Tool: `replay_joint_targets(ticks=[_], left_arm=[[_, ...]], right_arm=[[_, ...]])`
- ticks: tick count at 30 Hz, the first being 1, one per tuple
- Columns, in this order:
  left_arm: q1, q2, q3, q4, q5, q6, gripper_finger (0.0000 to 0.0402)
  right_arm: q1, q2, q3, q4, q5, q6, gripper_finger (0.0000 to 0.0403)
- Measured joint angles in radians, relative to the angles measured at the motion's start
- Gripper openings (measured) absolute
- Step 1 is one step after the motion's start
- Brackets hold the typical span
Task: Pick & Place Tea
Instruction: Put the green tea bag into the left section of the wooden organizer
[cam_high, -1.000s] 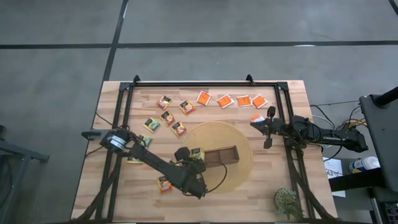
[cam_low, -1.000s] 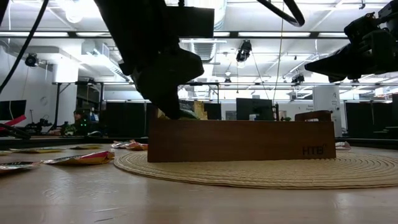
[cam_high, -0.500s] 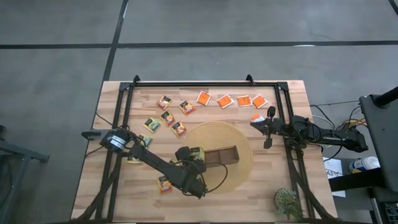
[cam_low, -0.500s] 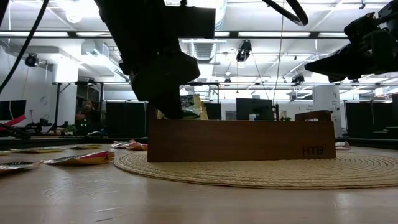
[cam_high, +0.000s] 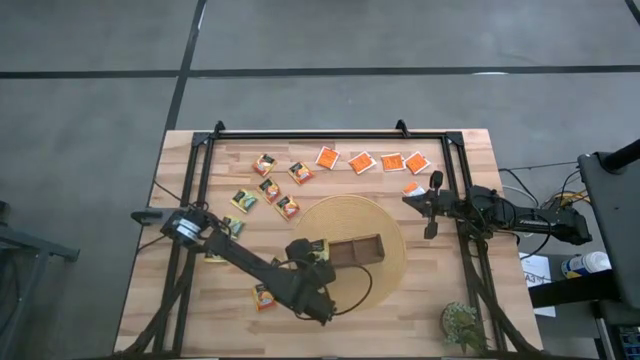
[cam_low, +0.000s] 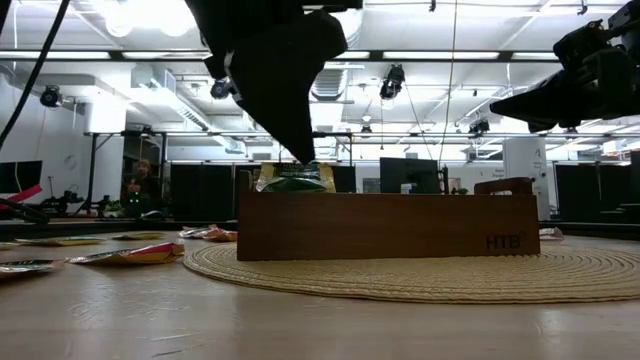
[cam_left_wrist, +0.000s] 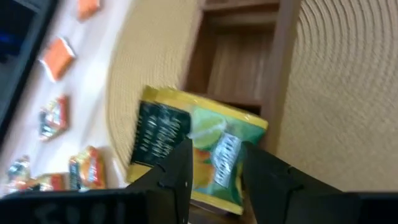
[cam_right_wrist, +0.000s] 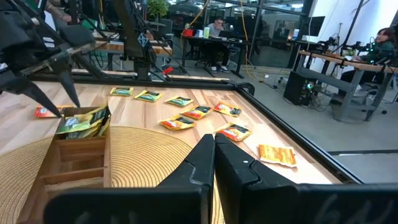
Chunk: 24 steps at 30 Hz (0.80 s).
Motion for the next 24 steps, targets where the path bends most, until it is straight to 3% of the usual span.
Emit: replay_joint_targets(ticks=[16,20,24], left_arm=[[-0.031,-0.001,0.0,0.03,0.026,0.015,0.0124],[-0.03,-0.003,0.004,0.087,0.049,0.025,0.0093],[-0.028,-0.003,0.004,0.117,0.091,0.069,0.0024]], right_arm=[[0.0,0.0,0.0,0.0,0.0,0.0,0.0009],[0.0,0.0,0.0,0.0,0.0,0.0,0.0009],[0.0,0.0,0.0,0.0,0.0,0.0,0.0009]])
